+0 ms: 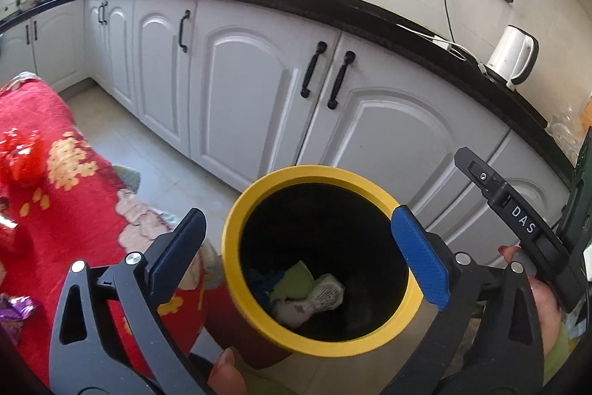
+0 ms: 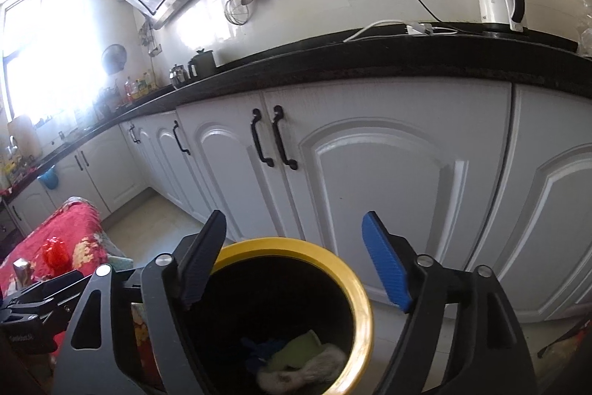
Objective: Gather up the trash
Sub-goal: 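Open both tools to drop the glove and bag into the bin, then move both tools back toward the remaining trash on the table, then grasp the white printed paper package with the left tool while the right tool grasps the red plastic bag, then carry the paper package and red bag over the yellow-rimmed bin with both tools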
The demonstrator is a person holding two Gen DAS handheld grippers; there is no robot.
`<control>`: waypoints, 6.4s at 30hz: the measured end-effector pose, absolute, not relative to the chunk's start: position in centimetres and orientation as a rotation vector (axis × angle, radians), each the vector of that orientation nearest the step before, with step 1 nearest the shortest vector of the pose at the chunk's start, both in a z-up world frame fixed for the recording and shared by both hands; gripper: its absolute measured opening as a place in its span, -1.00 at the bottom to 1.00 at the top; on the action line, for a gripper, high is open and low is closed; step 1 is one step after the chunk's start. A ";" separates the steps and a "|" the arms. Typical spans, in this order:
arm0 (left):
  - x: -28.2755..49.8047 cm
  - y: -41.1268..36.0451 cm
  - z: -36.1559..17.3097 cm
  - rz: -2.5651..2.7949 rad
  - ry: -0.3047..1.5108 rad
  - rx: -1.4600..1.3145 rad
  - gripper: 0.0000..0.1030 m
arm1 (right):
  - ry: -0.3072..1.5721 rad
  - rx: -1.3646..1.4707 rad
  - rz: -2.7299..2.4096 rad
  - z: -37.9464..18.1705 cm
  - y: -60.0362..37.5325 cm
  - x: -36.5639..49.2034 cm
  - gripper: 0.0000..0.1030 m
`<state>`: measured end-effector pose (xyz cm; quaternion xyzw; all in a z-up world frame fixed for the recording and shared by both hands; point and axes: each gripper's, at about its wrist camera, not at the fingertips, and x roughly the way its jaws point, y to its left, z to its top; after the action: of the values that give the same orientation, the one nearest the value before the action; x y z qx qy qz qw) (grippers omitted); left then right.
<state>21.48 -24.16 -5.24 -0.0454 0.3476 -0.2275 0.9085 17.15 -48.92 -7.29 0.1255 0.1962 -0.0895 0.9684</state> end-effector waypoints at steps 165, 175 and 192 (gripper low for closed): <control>18.5 8.8 -1.8 0.041 0.584 -0.306 0.03 | 0.722 0.235 0.510 -7.7 -21.7 24.1 -0.87; 17.2 7.0 0.5 -0.015 0.534 -0.291 0.03 | 0.697 0.227 0.524 -6.7 -22.8 22.1 -0.87; 16.1 1.5 1.9 -0.138 0.512 -0.239 0.03 | 0.617 0.237 0.533 -3.8 -25.6 19.1 -0.87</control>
<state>16.09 1.47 1.86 -0.1180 0.2524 -0.0679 0.9580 19.11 -25.58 -3.76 0.1152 0.2995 0.2584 0.9112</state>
